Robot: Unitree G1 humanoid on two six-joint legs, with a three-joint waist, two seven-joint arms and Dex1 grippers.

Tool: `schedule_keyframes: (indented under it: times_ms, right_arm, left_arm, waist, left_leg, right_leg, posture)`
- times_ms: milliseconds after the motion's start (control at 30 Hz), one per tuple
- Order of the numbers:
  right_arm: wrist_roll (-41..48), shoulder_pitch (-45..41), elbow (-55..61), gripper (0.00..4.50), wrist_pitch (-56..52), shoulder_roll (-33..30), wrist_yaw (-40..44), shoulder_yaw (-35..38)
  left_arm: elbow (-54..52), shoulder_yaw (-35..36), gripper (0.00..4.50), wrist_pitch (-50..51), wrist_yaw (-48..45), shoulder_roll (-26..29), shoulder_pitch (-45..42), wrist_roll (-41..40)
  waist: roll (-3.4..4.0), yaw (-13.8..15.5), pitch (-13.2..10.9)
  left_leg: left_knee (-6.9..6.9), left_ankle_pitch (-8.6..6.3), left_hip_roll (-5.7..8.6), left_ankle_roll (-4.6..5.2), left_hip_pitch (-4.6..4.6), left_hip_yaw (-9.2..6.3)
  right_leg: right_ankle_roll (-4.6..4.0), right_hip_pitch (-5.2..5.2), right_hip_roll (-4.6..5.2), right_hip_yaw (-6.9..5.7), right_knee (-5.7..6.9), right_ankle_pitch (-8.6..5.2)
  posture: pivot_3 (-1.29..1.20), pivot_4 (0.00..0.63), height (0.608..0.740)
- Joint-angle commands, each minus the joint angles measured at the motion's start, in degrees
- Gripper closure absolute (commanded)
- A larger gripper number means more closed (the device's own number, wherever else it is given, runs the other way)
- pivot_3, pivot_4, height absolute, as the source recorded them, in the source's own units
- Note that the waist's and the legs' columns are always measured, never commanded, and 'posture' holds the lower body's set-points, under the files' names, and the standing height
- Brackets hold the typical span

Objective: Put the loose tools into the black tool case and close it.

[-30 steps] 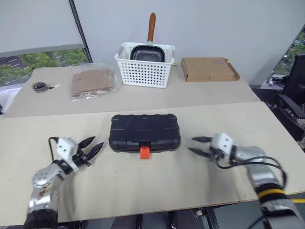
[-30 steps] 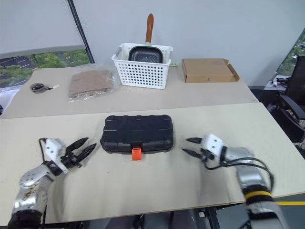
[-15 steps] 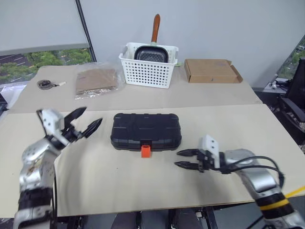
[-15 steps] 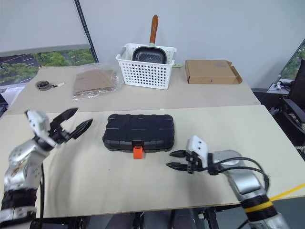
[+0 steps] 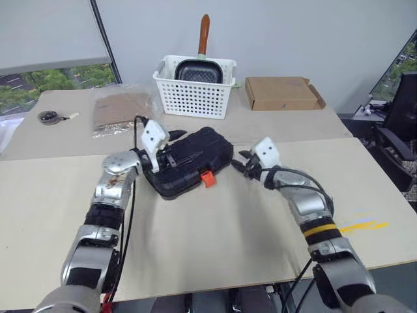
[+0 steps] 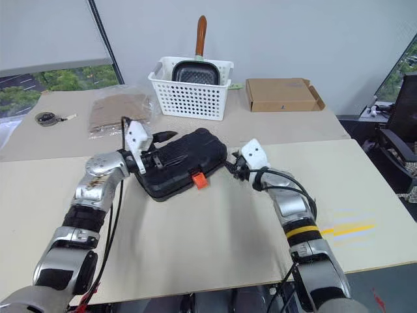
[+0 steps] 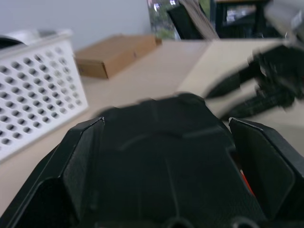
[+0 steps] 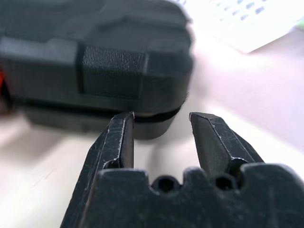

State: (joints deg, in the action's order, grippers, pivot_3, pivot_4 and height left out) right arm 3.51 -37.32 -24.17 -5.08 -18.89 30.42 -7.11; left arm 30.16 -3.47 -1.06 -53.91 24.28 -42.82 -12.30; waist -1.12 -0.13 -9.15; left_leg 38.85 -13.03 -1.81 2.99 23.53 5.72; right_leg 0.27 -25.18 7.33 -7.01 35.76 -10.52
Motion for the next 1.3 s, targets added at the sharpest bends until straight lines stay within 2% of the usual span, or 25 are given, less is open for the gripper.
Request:
schedule_keyframes:
  times_ms: [33, 167, 300, 333, 400, 467, 500, 633, 800, 1000, 1133, 1233, 1300]
  right_arm:
    - [1.4, 1.9, 4.3, 2.30, 0.6, -0.5, 0.2, 2.5]
    - [4.6, 10.2, 20.5, 2.30, -11.2, -1.7, 3.2, 1.2]
    - [6.1, 16.1, 34.5, 2.30, -23.7, -0.4, 2.1, -2.1]
    - [5.6, 16.5, 35.8, 2.05, -25.4, -0.1, 1.6, -3.0]
    - [4.7, 16.7, 36.8, 1.54, -28.4, 1.5, -0.4, -3.8]
    - [3.6, 16.1, 36.4, 0.82, -30.6, 2.9, -2.0, -5.1]
    - [3.3, 15.8, 36.2, 0.82, -31.8, 3.3, -2.4, -5.6]
    - [2.9, 15.2, 35.2, 0.82, -33.5, 4.1, -3.7, -6.1]
    - [2.1, 13.5, 32.1, 0.82, -31.9, 5.7, -4.7, -6.1]
    - [1.4, 11.5, 29.5, 0.82, -31.9, 7.6, -5.2, -7.0]
    - [1.3, 11.6, 29.9, 1.83, -32.0, 8.1, -5.2, -7.3]
    - [1.1, 11.8, 30.4, 2.91, -32.2, 8.1, -5.1, -8.0]
    - [0.6, 12.1, 30.9, 3.28, -31.4, 8.3, -5.7, -8.0]
  left_arm:
    - [2.1, -1.8, 0.03, 1.4, 2.6, -0.3, -2.4, 4.2]
    - [3.3, -3.4, 0.03, 5.5, 7.0, -2.0, -1.5, 7.5]
    - [1.7, -4.2, 0.03, 10.6, 9.9, -3.6, 0.5, 8.6]
    - [1.0, -4.3, 0.01, 12.0, 10.3, -4.0, 1.0, 8.6]
    - [-0.6, -5.0, 0.00, 13.7, 10.6, -4.2, 2.3, 9.0]
    - [-2.1, -5.3, 0.00, 15.5, 11.1, -4.3, 3.4, 9.4]
    - [-2.7, -5.4, 0.00, 16.3, 11.2, -4.4, 3.8, 9.5]
    - [-4.1, -4.8, 0.00, 17.9, 12.2, -4.7, 4.2, 9.3]
    - [-4.6, -4.5, 0.00, 18.7, 12.9, -5.0, 4.2, 9.3]
    - [-5.1, -4.2, 0.00, 19.2, 13.3, -4.8, 4.4, 9.2]
    - [-4.8, -4.0, 0.00, 19.0, 13.4, -4.5, 4.3, 9.2]
    - [-4.4, -4.0, 0.00, 18.8, 13.4, -4.4, 4.3, 9.3]
    - [-4.4, -4.0, 0.00, 18.8, 13.4, -4.5, 4.3, 9.3]
  waist:
    - [0.00, -0.1, 0.0]
    - [0.01, 0.2, 0.0]
    - [0.10, 0.2, 0.1]
    - [0.15, 0.2, 0.1]
    - [0.22, 0.2, 0.1]
    - [0.23, 0.2, 0.2]
    - [0.24, 0.2, 0.2]
    - [0.29, 0.5, 0.3]
    - [0.29, 0.8, 0.4]
    - [0.29, 0.8, 0.4]
    - [0.29, 0.8, 0.4]
    - [0.29, 0.8, 0.4]
    - [0.29, 0.8, 0.4]
  left_leg:
    - [0.00, -0.01, 0.00, 0.02, 0.00, 0.00]
    - [0.03, -0.11, 0.03, 0.17, 0.05, -0.07]
    - [0.11, -0.18, 0.03, 0.23, -0.01, -0.12]
    - [0.12, -0.18, 0.03, 0.23, -0.05, -0.13]
    - [0.12, -0.17, -0.02, 0.20, -0.24, -0.15]
    - [0.12, -0.22, -0.09, 0.03, -0.40, -0.18]
    - [0.12, -0.38, -0.11, -0.29, -0.45, -0.22]
    - [0.14, -0.36, -0.11, -0.34, -0.49, -0.24]
    - [0.14, -0.11, -0.06, 0.10, -0.43, -0.22]
    - [0.14, -0.11, -0.06, 0.11, -0.37, -0.23]
    - [0.13, -0.11, -0.06, 0.10, -0.36, -0.23]
    - [0.13, -0.11, -0.07, 0.10, -0.34, -0.24]
    - [0.13, -0.11, -0.08, 0.10, -0.33, -0.24]
  right_leg:
    - [0.00, 0.00, 0.00, 0.01, 0.00, 0.00]
    - [0.04, 0.09, 0.05, 0.02, -0.01, -0.02]
    - [0.08, 0.11, 0.12, 0.10, -0.14, -0.05]
    - [0.08, 0.13, 0.13, 0.11, -0.18, -0.05]
    - [0.10, 0.23, 0.12, 0.09, -0.22, -0.07]
    - [0.10, 0.35, 0.11, 0.01, -0.21, -0.07]
    - [0.10, 0.40, 0.11, -0.02, -0.20, -0.07]
    - [0.10, 0.42, 0.11, -0.02, -0.11, -0.07]
    - [0.08, 0.41, 0.11, 0.01, -0.13, -0.08]
    - [0.06, 0.36, 0.11, 0.00, -0.14, -0.09]
    - [0.06, 0.34, 0.11, 0.00, -0.14, -0.10]
    - [0.06, 0.31, 0.11, 0.00, -0.14, -0.10]
    - [0.06, 0.30, 0.11, 0.00, -0.14, -0.10]
  posture:
    - [0.00, 0.150, 0.700]
    - [0.00, 0.150, 0.700]
    - [0.00, 0.150, 0.700]
    - [0.00, 0.150, 0.700]
    - [0.00, 0.150, 0.700]
    - [0.00, 0.150, 0.700]
    - [0.00, 0.150, 0.700]
    - [0.00, 0.150, 0.700]
    - [0.00, 0.150, 0.700]
    - [0.00, 0.150, 0.700]
    - [0.00, 0.150, 0.700]
    - [0.00, 0.150, 0.700]
    - [0.00, 0.150, 0.700]
